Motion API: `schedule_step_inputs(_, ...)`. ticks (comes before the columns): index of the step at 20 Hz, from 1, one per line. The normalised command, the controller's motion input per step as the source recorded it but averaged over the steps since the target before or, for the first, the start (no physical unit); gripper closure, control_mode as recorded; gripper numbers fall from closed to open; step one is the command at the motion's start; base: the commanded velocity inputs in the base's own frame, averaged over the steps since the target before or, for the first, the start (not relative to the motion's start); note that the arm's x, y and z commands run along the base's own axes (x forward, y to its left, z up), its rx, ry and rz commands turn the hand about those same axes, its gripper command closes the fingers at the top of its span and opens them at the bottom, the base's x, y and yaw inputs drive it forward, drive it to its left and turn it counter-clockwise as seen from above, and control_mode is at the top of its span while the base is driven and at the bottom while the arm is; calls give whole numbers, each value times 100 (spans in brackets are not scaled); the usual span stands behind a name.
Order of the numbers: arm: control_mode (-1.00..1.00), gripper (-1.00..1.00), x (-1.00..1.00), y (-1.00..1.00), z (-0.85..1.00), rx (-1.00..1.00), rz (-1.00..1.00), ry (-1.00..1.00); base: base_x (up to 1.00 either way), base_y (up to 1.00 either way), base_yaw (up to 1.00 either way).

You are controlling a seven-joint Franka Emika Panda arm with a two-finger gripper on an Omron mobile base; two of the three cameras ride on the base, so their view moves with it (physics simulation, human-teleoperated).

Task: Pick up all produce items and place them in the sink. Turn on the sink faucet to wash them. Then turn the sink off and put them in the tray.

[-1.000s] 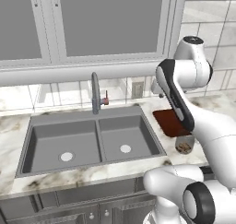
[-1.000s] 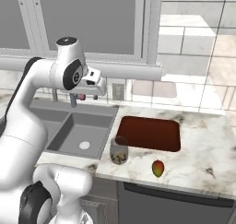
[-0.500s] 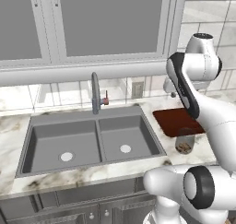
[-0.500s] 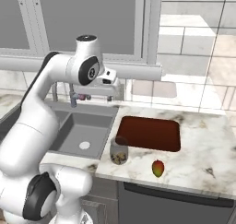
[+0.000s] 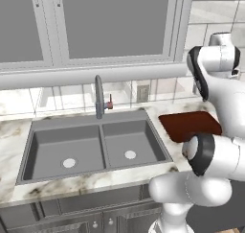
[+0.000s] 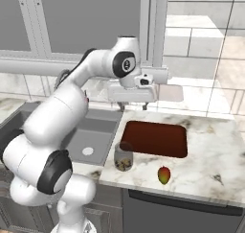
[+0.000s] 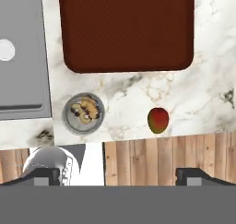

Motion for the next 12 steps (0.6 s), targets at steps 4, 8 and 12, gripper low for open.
schedule_step_inputs(4, -100, -100, -4, -100, -51, -1, -5, 20, 0, 0, 0)
schedule_step_inputs(8, -100, -100, -5, -95, -65, 3, -3, 11, 0, 0, 0)
schedule_step_inputs(12, -100, -100, -37, -63, -82, 12, 0, 0, 0, 0, 0)
